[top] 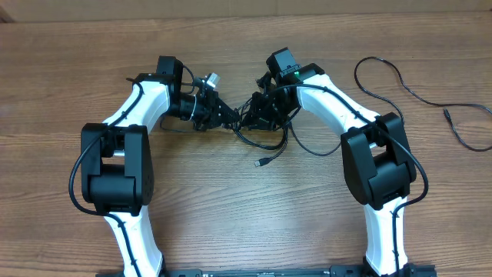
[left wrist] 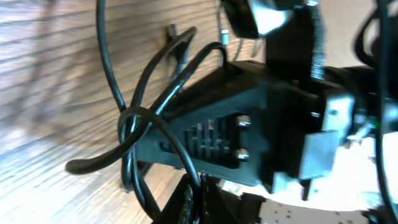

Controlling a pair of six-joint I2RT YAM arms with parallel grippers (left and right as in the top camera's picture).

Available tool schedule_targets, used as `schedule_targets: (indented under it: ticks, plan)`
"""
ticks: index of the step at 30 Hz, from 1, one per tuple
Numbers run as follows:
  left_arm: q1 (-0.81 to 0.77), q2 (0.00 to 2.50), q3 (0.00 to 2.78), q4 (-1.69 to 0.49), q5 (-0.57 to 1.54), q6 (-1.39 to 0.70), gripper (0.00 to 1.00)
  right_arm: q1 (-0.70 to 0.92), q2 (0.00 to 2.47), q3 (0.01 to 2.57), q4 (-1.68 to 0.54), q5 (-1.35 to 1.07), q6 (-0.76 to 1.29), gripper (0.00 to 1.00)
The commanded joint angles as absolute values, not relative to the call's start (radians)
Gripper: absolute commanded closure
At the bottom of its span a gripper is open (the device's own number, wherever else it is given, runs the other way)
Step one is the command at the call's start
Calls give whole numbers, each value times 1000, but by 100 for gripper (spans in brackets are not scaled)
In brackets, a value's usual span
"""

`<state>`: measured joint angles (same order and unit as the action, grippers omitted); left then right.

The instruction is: Untangle cables

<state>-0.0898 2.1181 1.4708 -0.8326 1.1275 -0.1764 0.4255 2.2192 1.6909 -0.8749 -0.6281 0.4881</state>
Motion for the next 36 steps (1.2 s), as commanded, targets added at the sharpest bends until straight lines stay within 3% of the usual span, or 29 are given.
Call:
schedule_targets:
  ticks: [1, 6, 10, 16, 21, 22, 23, 24, 25, 31, 36]
  plan:
    - [-93, 2123, 1461, -826, 1236, -158, 95, 435, 2229, 1714, -868, -622, 497, 83]
    - [-93, 2123, 1461, -823, 1250, -169, 95, 437, 2227, 1715, -882, -629, 371, 95]
    - [-91, 2123, 1461, -825, 1250, -267, 96, 397, 2204, 1715, -934, -721, 197, 90]
    - [-91, 2123, 1461, -826, 1250, -576, 96, 332, 2132, 1715, -1052, -788, -72, 86]
    - [-92, 2123, 1461, -838, 1250, -663, 96, 325, 2109, 1715, -1108, -813, -288, 85]
    - [-92, 2123, 1461, -850, 1250, -675, 96, 325, 2109, 1715, -1109, -841, -325, 82]
    - [-92, 2123, 1461, -869, 1250, -701, 96, 325, 2109, 1715, -1104, -860, -352, 74]
    - [-92, 2123, 1461, -895, 1250, -738, 96, 326, 2109, 1715, -1089, -858, -352, 58]
    - [-92, 2123, 1461, -921, 1250, -789, 96, 326, 2109, 1715, -1075, -858, -347, 51]
    - [-92, 2123, 1461, -998, 1259, -899, 96, 324, 2109, 1716, -1060, -914, -368, 62]
    - [-91, 2123, 1461, -998, 1414, -898, 96, 324, 2109, 1716, -1141, -962, -698, 62]
